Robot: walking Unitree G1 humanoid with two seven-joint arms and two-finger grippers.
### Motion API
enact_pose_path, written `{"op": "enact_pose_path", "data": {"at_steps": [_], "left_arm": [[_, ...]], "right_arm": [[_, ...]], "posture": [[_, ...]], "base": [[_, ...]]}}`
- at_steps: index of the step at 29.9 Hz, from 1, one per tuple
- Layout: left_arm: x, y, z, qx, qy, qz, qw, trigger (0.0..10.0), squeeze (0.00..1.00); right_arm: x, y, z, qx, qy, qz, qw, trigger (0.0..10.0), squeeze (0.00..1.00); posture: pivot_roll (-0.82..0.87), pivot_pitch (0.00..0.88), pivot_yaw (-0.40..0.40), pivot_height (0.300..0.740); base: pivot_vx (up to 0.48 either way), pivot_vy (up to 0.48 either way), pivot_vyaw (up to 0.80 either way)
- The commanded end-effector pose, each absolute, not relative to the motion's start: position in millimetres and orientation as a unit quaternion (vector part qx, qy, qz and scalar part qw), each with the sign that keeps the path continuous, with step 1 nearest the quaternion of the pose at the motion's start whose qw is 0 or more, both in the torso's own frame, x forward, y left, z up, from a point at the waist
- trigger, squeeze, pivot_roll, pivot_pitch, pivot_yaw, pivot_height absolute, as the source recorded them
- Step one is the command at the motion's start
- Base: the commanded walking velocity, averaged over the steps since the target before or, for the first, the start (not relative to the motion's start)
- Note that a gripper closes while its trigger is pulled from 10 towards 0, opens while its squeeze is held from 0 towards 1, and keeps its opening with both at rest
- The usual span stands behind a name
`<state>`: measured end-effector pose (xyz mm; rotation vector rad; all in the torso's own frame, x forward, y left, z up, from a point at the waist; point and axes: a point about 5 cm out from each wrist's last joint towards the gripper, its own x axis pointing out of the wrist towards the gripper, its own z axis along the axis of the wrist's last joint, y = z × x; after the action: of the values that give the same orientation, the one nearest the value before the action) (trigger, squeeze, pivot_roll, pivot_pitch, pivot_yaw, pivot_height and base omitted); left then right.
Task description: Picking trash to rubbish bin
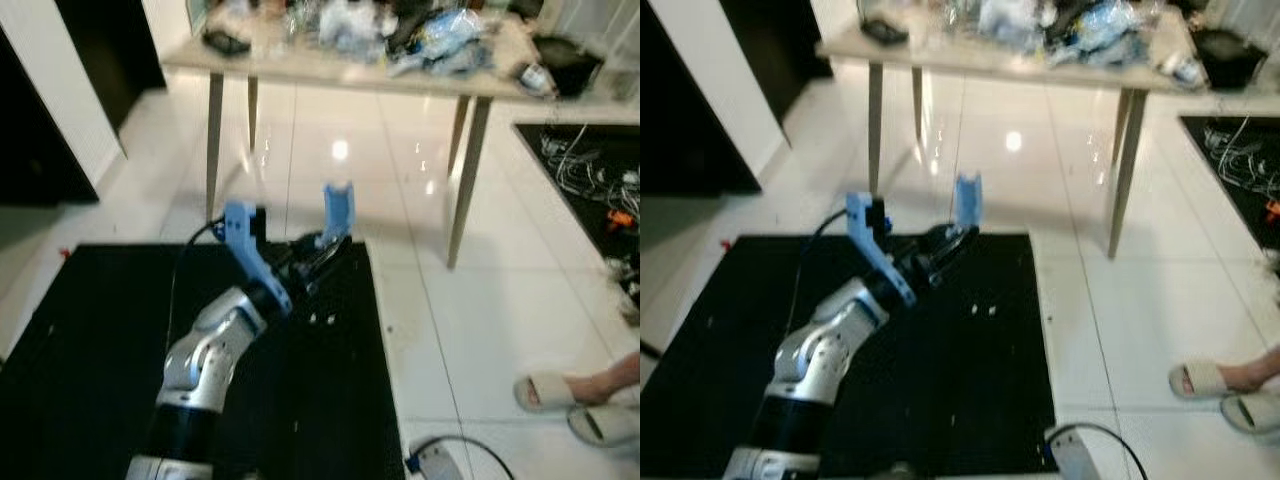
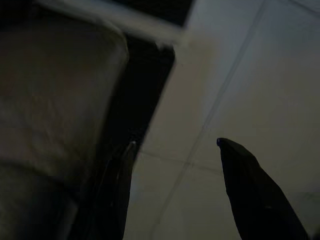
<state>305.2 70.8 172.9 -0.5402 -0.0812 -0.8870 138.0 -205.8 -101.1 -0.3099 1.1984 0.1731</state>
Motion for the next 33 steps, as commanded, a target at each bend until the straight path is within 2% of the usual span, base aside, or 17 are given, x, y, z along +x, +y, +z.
{"op": "enact_pose_path", "data": {"at_steps": [1,3,8,17,33], "left_arm": [[306.5,76.7,164.4,-0.262,-0.029,-0.403,0.876,10.0,0.0],[306.2,76.2,164.6,-0.26,-0.03,-0.406,0.876,10.0,0.0],[306.9,74.3,161.6,-0.249,-0.026,-0.405,0.879,10.0,0.0],[307.4,75.0,161.0,-0.244,-0.03,-0.4,0.883,10.0,0.0],[313.4,91.5,157.2,-0.24,-0.035,-0.358,0.902,10.0,0.0]], "right_arm": [[137.8,-205.6,-101.1,-0.141,0.56,0.084,0.812,10.0,0.0],[130.7,-224.2,-99.6,-0.146,0.566,0.078,0.808,10.0,0.0],[120.1,-243.6,-97.9,-0.153,0.573,0.065,0.803,10.0,0.0],[114.9,-221.9,-104.7,-0.148,0.573,0.078,0.803,10.0,0.0],[120.2,-217.5,-104.2,-0.143,0.571,0.082,0.804,10.0,0.0]], "posture": [[0.05,0.081,-0.012,0.74],[0.05,0.081,-0.012,0.74],[0.05,0.079,-0.014,0.74],[0.05,0.076,-0.017,0.74],[0.05,0.087,-0.015,0.74]], "base": [[0.0,0.0,0.69],[0.0,0.0,0.69],[0.0,0.0,0.69],[0.0,0.0,0.69],[0.0,0.0,0.69]]}}
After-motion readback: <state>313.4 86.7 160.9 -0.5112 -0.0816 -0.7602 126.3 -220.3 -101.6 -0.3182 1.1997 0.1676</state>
